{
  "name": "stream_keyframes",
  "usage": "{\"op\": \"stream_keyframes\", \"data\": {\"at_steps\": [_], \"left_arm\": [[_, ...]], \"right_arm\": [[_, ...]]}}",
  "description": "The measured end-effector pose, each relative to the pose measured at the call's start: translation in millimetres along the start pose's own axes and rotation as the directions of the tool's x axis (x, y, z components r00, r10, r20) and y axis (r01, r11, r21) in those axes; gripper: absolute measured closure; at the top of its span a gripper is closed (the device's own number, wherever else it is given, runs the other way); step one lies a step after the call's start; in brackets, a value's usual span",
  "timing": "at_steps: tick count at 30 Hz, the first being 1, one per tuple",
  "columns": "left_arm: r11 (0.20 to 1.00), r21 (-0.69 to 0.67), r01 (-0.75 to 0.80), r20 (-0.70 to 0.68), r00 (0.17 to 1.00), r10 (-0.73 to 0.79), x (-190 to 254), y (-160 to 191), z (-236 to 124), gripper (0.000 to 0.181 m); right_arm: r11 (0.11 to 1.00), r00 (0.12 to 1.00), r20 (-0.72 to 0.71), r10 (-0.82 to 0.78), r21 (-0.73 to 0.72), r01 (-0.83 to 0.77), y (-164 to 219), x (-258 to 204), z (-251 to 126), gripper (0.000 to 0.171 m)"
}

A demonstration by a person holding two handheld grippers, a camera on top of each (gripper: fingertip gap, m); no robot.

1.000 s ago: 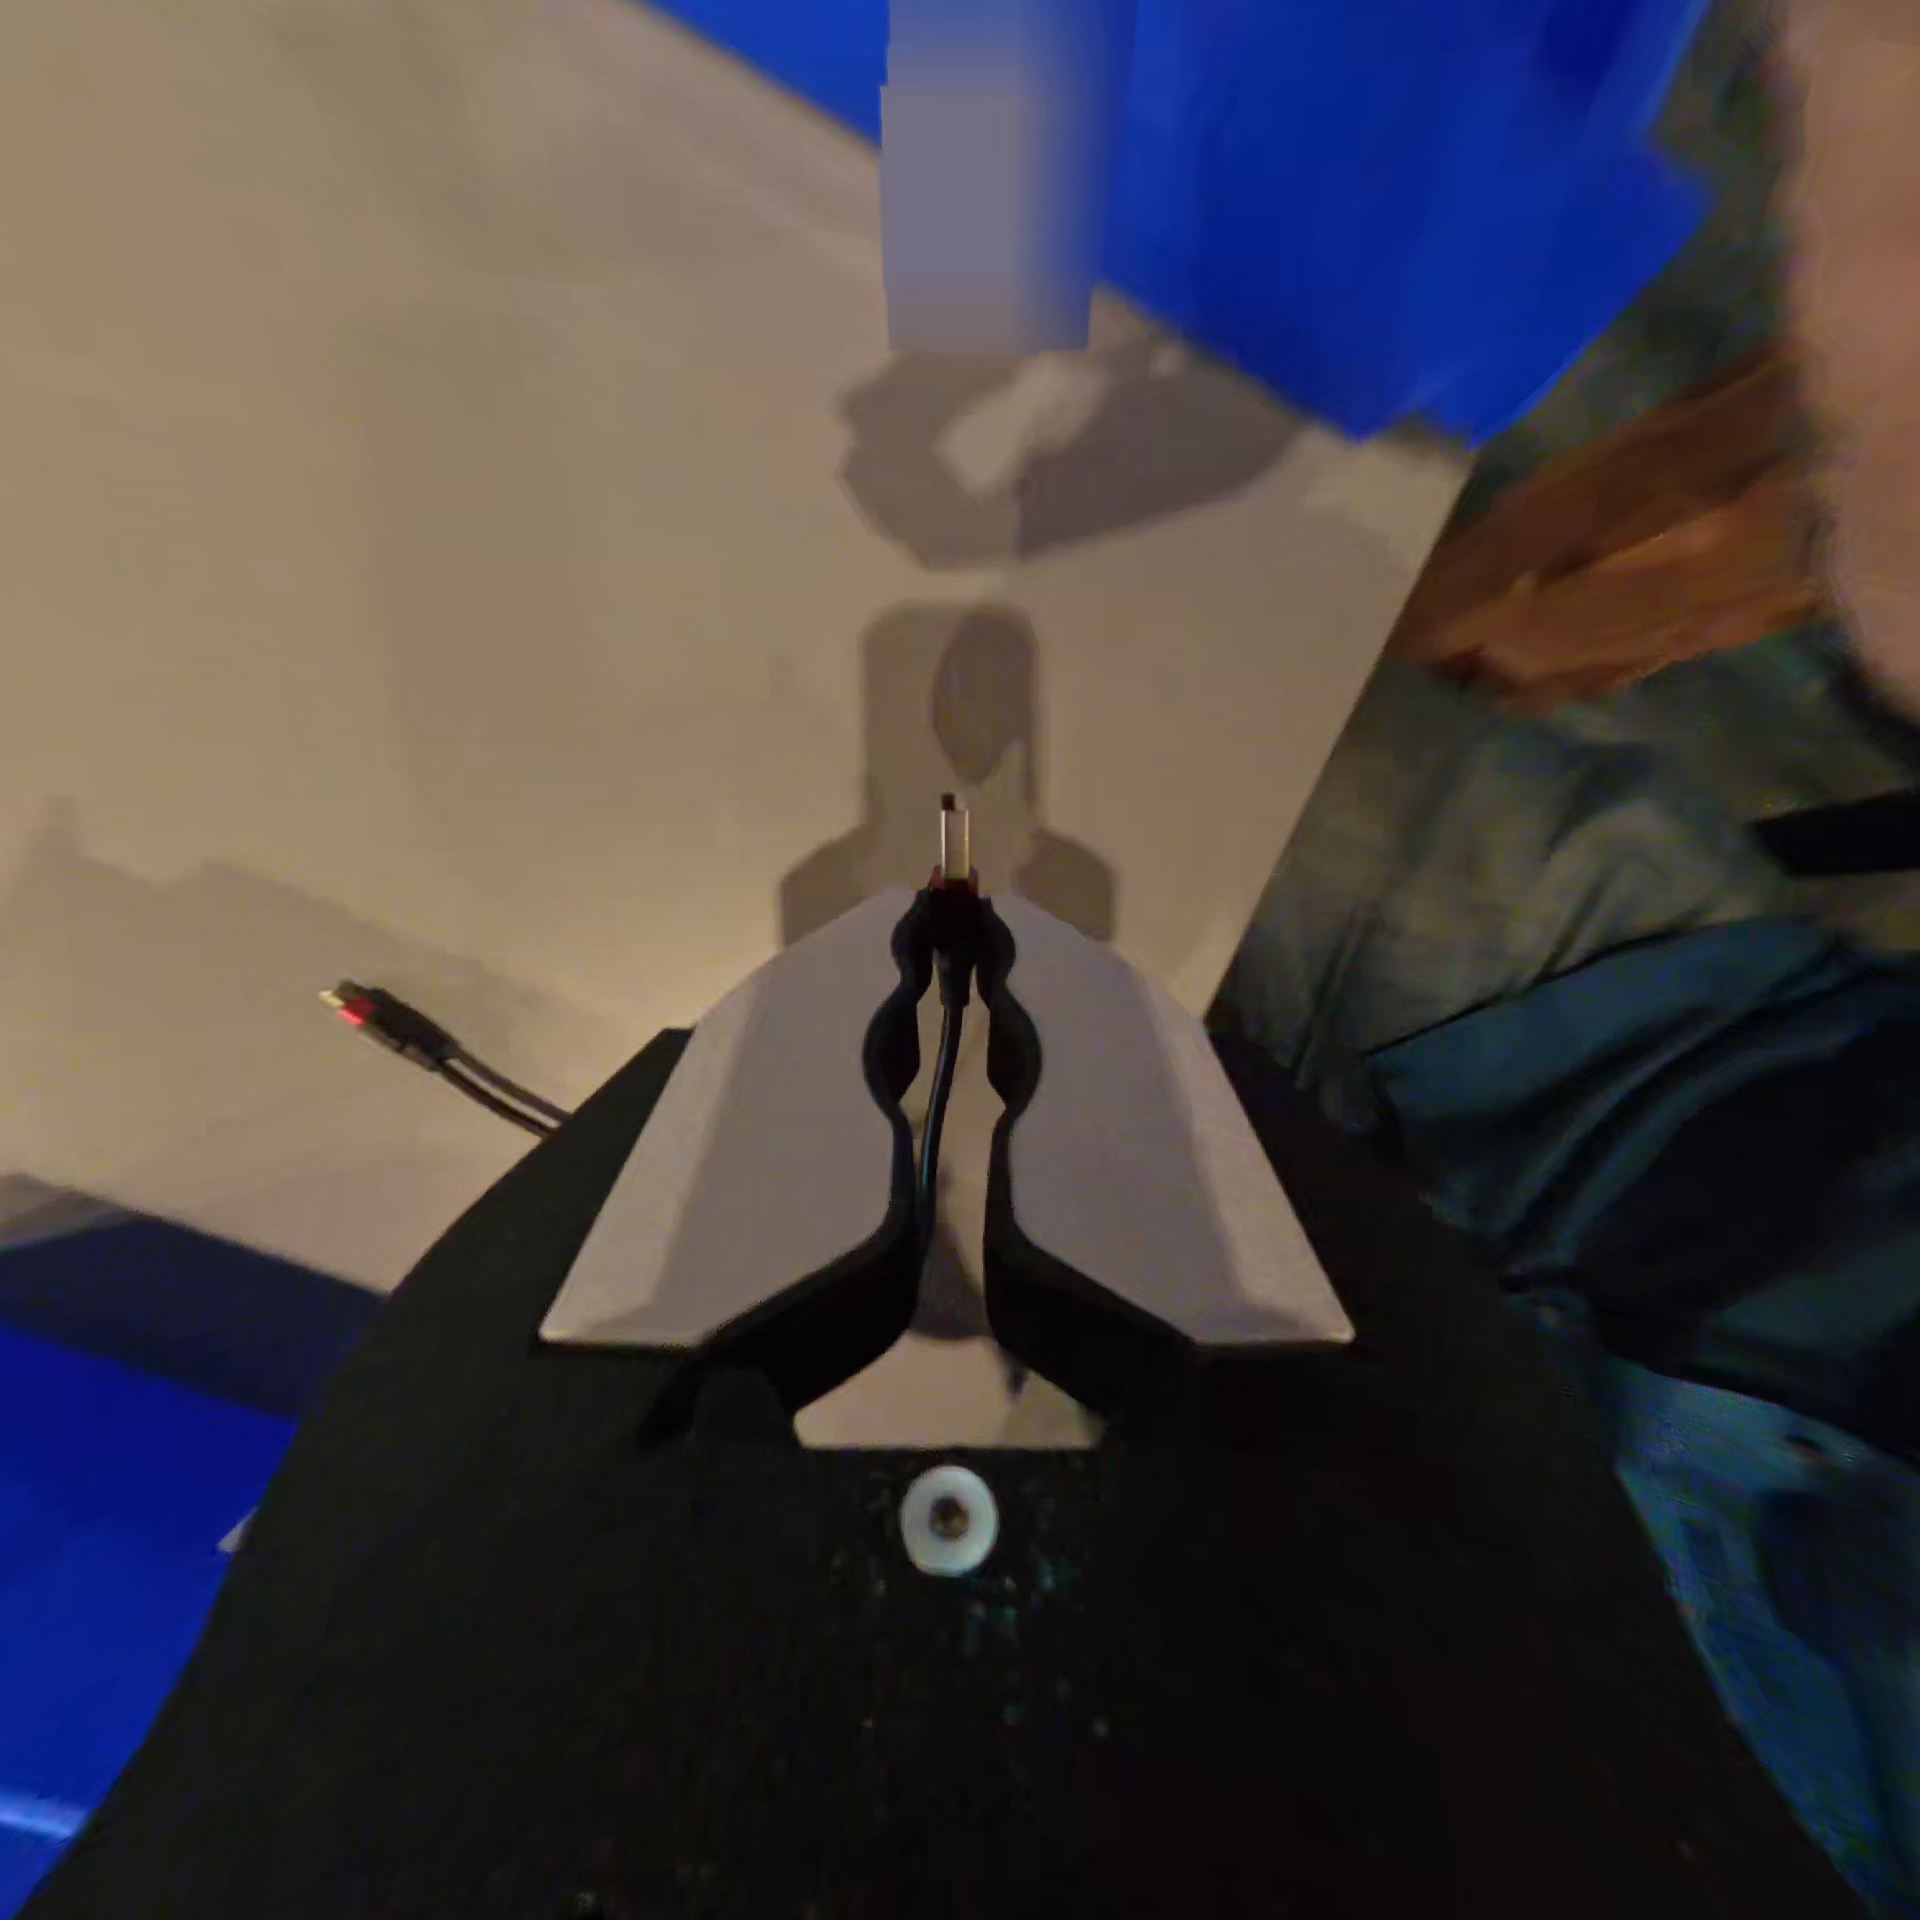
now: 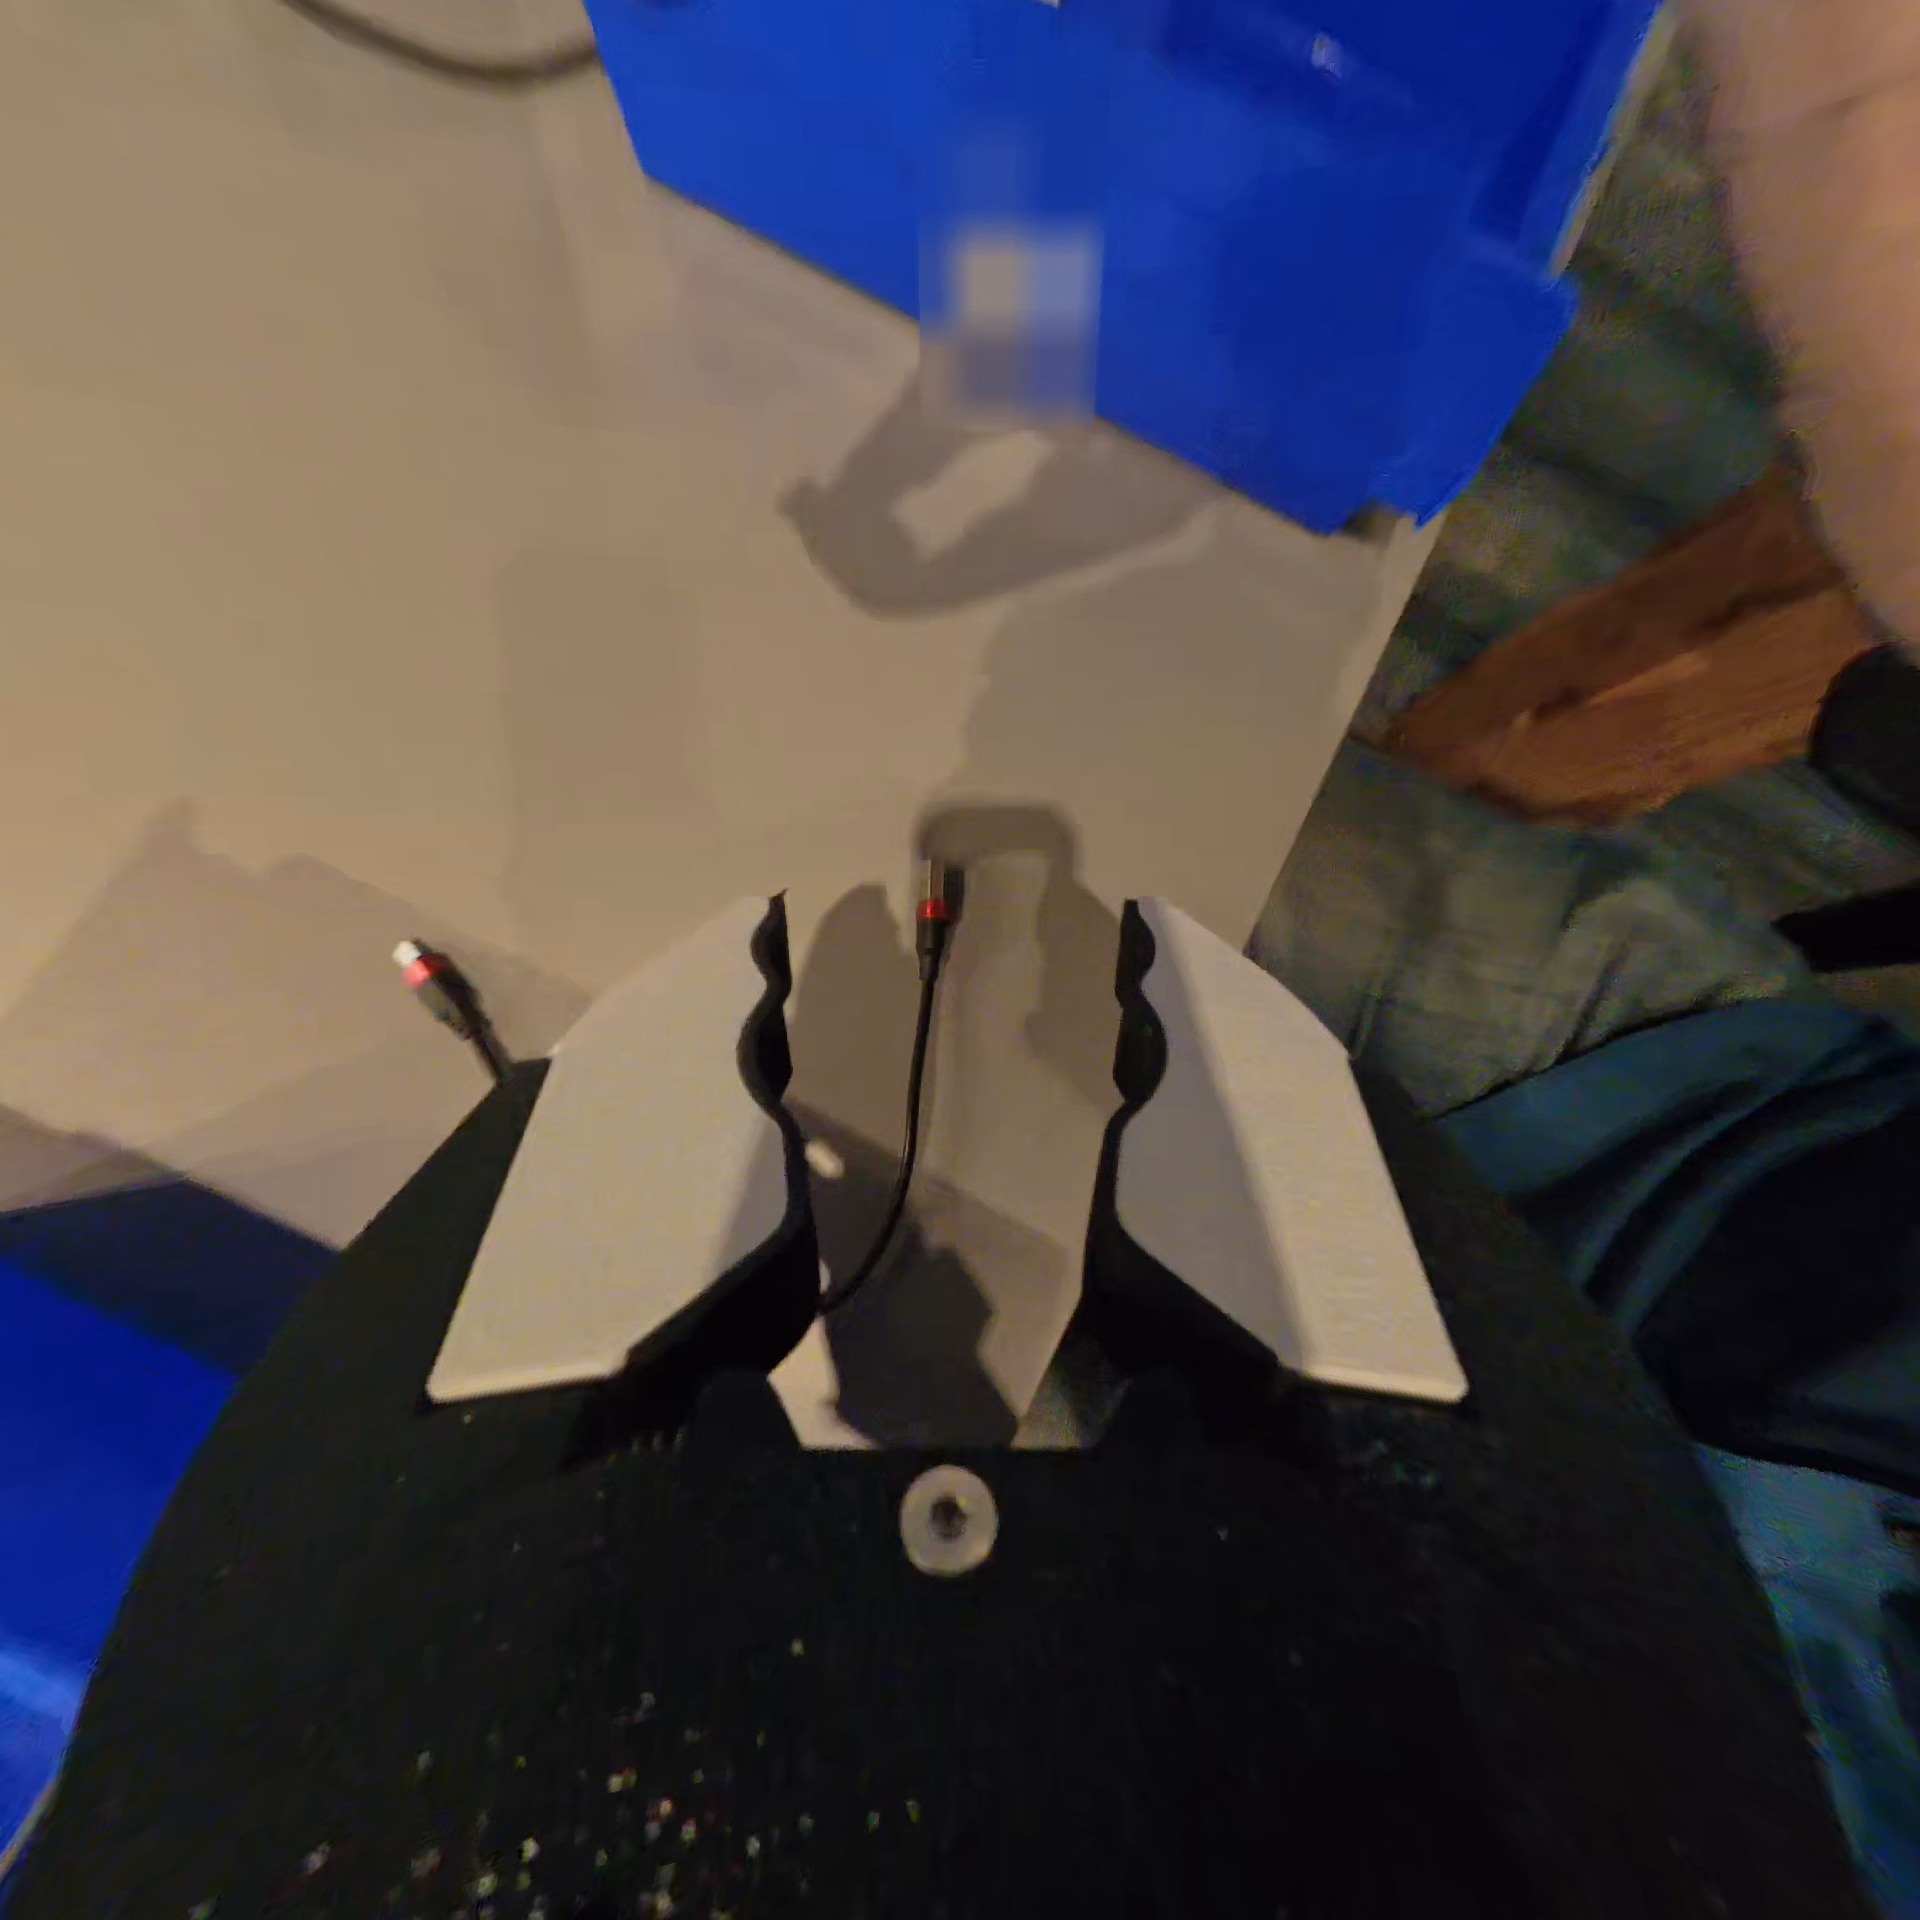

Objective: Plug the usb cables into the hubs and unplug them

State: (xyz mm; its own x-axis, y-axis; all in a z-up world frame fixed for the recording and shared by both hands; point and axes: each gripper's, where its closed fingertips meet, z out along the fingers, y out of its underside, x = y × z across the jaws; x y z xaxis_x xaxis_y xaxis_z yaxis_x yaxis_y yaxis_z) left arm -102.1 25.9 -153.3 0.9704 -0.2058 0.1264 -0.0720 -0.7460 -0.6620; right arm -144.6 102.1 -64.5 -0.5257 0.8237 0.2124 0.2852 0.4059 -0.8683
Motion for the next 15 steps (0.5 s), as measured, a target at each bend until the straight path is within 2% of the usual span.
{"op": "stream_keyframes", "data": {"at_steps": [3, 8, 15], "left_arm": [[0.994, 0.101, 0.028, 0.012, 0.999, -0.029, -3.4, -1.9, -36.7, 0.121], [0.974, 0.216, 0.069, 0.044, 0.996, -0.08, -10.4, 6.4, -75.2, 0.123], [0.962, 0.26, 0.087, 0.033, 0.995, -0.099, -7.7, 20.6, -82.0, 0.127]], "right_arm": [[0.972, 0.997, 0.075, -0.011, -0.233, 0.028, 34.9, -14.4, 27.3, 0.151], [0.851, 0.979, 0.201, 0.04, -0.521, 0.072, 86.0, -40.8, 58.7, 0.151], [0.668, 0.956, 0.261, 0.134, -0.737, 0.108, 136.8, -62.3, 78.4, 0.151]]}}
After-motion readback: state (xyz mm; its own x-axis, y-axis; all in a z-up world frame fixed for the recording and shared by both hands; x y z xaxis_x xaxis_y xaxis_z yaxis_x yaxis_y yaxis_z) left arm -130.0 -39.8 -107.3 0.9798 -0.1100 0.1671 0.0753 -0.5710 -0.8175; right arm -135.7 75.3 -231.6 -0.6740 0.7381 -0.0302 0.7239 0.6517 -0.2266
